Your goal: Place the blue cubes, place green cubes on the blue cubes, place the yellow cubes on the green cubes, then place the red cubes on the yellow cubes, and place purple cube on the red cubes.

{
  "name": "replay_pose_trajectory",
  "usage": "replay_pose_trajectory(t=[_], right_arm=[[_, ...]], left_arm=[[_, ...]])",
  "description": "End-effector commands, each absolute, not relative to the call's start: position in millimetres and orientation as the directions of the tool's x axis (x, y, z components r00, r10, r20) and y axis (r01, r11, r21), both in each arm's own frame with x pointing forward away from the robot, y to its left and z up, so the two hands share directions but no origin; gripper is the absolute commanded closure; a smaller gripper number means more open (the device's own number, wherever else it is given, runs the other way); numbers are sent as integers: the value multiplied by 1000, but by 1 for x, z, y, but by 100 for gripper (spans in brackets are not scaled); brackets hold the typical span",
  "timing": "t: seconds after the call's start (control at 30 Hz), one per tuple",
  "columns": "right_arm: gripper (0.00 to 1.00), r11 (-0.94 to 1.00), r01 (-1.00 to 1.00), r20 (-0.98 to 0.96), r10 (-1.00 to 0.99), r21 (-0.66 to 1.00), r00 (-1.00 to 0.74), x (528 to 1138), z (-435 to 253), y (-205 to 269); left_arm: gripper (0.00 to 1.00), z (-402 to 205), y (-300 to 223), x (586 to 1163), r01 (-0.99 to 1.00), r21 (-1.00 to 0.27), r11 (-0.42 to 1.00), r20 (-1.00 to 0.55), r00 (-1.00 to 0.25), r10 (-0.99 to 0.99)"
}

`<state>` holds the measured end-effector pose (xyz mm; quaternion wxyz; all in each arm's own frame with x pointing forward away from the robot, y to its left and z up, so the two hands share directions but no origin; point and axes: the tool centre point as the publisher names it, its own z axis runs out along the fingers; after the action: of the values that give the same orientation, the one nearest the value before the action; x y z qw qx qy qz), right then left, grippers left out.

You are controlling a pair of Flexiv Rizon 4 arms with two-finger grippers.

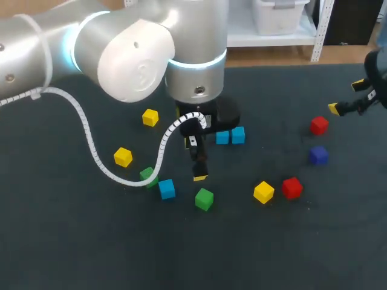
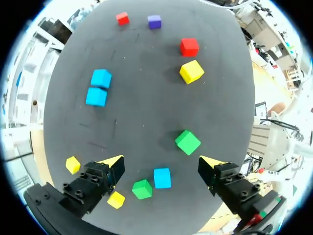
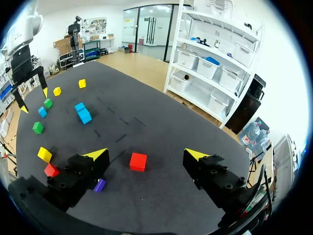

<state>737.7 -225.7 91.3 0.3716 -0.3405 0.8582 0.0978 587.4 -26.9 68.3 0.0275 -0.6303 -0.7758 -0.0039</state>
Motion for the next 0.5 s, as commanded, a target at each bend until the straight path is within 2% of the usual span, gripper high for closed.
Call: replay_pose_trajectory(t=[0.03,0.3,0.5], right_arm=[[0,751,-655,-704,-512,-87,-493,738,91,-225],[0,751,-655,-704,-512,-87,-493,738,91,-225],[0,751,-655,-704,-512,-87,-493,738,91,-225]], left_arm=[[0,65,-18,583,968,-19,251,68,-249,966],[0,48,4,571,944,-54,325,55,-323,945],[0,38,11,570,956,-49,290,39,-289,957]])
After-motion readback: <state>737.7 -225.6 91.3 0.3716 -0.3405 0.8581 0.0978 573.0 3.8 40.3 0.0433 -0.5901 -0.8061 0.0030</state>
